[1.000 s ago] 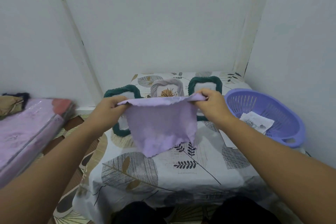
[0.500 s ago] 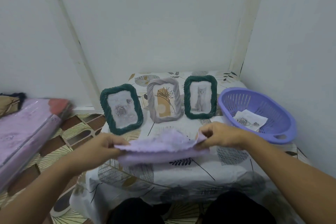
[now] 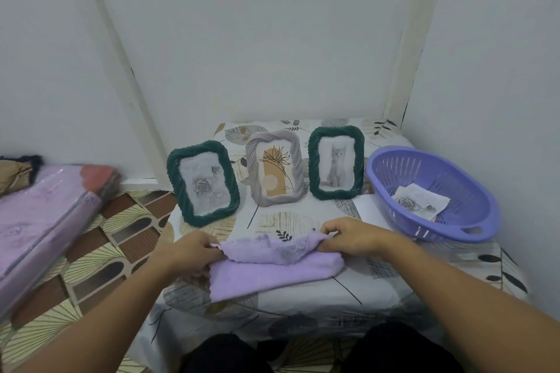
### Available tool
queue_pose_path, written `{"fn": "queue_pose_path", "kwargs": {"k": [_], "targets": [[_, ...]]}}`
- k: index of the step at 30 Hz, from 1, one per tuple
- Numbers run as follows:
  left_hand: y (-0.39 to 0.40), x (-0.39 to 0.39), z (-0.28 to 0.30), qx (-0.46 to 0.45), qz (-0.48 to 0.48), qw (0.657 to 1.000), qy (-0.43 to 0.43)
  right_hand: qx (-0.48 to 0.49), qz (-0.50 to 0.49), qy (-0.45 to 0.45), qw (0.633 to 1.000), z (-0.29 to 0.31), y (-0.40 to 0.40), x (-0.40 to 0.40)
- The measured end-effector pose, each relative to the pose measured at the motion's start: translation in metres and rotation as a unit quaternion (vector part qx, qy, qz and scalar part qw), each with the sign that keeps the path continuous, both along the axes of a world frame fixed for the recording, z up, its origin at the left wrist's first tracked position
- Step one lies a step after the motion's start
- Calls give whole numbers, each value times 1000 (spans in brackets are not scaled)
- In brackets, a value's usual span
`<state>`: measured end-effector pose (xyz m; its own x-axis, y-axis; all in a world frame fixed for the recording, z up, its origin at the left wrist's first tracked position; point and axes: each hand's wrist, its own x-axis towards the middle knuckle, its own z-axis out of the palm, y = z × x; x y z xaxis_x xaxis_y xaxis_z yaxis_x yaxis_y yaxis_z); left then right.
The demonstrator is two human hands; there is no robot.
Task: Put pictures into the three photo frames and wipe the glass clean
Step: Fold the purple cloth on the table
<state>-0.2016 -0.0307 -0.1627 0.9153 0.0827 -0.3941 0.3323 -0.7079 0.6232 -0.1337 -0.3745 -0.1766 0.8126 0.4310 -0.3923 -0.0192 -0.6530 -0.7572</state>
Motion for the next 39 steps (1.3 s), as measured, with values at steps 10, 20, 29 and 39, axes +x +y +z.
{"fn": "queue_pose_path", "kwargs": {"k": [10,20,29,39], "targets": [[0,9,-12,192,-96,970,-114,-150,57,-99,982,0,18,9],[-5,15,-13,193,-132,964,-131,-110,7,-139,984,-9,31,12],[13,9,3,-80,25,990,-117,135,-232,6,963,1,23,14],[-1,14,-8,-67,99,984,-132,133,-202,-6,970,-2,32,17]]}}
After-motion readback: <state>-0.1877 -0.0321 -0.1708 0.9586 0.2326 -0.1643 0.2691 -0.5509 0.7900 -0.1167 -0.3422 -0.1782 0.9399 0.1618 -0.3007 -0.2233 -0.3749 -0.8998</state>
